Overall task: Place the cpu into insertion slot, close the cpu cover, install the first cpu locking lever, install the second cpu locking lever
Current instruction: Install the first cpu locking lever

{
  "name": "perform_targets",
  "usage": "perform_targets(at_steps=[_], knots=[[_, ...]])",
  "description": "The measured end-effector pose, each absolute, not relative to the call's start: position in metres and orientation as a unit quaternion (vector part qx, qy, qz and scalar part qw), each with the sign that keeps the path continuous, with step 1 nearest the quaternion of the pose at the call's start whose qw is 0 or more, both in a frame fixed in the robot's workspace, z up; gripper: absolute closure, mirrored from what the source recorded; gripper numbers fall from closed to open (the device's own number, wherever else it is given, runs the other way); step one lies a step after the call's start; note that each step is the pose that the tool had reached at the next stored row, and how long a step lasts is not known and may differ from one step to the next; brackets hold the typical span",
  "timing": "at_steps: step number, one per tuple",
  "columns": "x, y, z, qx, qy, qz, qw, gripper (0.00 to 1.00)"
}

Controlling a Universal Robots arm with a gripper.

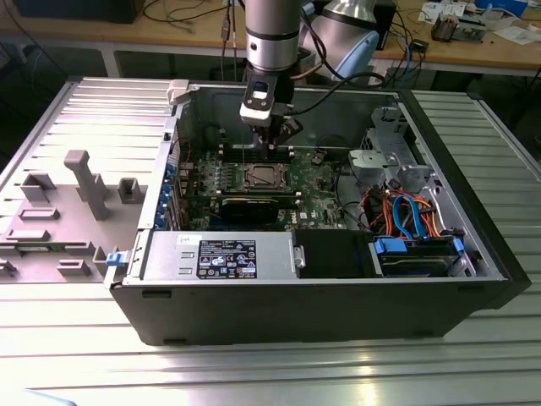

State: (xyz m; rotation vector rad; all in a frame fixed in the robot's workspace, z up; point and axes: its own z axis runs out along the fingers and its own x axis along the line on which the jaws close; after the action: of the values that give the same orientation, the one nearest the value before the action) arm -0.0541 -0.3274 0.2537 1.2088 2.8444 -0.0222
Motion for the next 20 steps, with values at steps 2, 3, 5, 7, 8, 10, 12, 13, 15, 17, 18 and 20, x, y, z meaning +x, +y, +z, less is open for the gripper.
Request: perform_targets(at_steps=[2,3,5,7,8,10,12,13,15,17,18,20], knots=[[-0.0541,-0.3274,0.2537,0.367,0.93,-0.007,0.026,0.89],[-0.0541,-0.3274,0.2536,0.356,0.934,-0.006,0.026,0.89],[-0.0541,-0.3274,0.2535,0.33,0.944,-0.006,0.026,0.89],[-0.0542,-0.3274,0.2533,0.304,0.952,-0.005,0.026,0.89],[-0.0542,-0.3274,0.2531,0.294,0.956,-0.005,0.026,0.89],[-0.0542,-0.3274,0.2528,0.28,0.96,-0.004,0.026,0.89],[-0.0541,-0.3273,0.2526,0.256,0.966,-0.003,0.026,0.89],[-0.0541,-0.3273,0.2526,0.256,0.966,-0.003,0.026,0.89],[-0.0541,-0.3274,0.2527,0.256,0.966,-0.003,0.026,0.89],[-0.0541,-0.3274,0.2527,0.256,0.966,-0.003,0.026,0.89],[-0.0541,-0.3274,0.2527,0.256,0.966,-0.003,0.026,0.89],[-0.0541,-0.3273,0.2526,0.254,0.967,-0.003,0.026,0.89]])
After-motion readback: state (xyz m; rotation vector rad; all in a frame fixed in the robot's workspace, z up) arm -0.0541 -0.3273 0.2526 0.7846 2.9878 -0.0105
